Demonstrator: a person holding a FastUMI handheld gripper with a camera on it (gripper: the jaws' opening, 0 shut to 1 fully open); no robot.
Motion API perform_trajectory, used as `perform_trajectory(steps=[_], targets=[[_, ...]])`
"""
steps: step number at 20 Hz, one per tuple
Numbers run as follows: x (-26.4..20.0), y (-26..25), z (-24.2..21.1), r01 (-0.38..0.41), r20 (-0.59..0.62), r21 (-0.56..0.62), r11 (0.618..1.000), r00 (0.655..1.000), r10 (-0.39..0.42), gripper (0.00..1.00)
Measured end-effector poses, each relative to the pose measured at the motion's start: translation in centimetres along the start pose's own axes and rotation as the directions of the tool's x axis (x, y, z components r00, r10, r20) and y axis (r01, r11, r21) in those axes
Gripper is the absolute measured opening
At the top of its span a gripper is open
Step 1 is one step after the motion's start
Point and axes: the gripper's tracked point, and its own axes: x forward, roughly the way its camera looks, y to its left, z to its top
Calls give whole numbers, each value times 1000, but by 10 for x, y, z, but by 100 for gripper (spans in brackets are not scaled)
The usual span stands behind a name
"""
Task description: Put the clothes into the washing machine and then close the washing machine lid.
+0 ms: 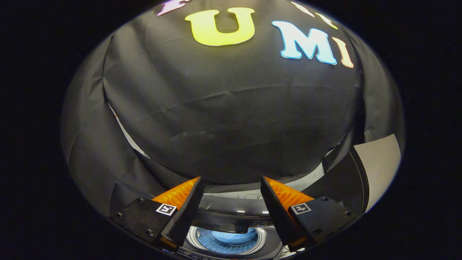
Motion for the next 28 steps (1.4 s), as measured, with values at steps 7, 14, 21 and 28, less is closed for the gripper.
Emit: perform_trajectory(steps=[7,14,21,28], targets=[[-9,3,-4,4,61,-7,1000,998,-4,99],[-22,5,-16,6,80,-11,1000,997,-5,99],[-32,6,-25,7,113,-20,1000,994,-5,99],[-41,8,-36,4,138,-28,1000,990,0,99]])
